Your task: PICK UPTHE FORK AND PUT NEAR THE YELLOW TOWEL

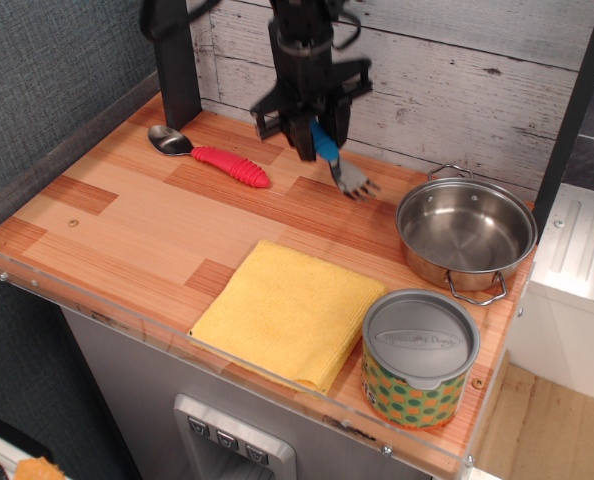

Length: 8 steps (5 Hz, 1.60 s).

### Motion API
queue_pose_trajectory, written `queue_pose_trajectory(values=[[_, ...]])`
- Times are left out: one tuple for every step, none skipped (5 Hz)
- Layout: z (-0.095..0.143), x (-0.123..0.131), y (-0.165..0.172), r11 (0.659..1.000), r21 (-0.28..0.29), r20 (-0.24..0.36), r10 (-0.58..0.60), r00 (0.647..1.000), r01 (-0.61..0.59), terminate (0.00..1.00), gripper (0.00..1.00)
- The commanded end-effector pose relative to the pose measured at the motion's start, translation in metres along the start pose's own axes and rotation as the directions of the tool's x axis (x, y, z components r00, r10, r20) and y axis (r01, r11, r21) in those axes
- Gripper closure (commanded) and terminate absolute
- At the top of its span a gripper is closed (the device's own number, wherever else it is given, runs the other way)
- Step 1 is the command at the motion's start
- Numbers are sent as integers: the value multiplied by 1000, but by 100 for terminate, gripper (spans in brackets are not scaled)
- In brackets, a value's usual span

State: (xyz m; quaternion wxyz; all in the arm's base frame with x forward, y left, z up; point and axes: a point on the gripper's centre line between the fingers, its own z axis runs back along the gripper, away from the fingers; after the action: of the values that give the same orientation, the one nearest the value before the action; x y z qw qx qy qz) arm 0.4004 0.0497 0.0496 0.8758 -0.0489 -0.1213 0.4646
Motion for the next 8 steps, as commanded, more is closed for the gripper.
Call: queue_pose_trajectory(values=[[56,12,33,995,-78,32,64,997,-62,0,100],[58,14,68,992,-62,-11,109,994,-109,0,100],[58,15,101,990,-12,0,138,990,-138,0,100],[56,16,124,985,39,12,170,985,-171,0,100],[51,20,147,969,105,33,223,974,-225,0,100],[45,19,165,950,137,43,279,959,-282,0,100],[43,17,181,947,153,23,283,959,-283,0,100],[41,16,200,923,186,49,334,941,-337,0,100]])
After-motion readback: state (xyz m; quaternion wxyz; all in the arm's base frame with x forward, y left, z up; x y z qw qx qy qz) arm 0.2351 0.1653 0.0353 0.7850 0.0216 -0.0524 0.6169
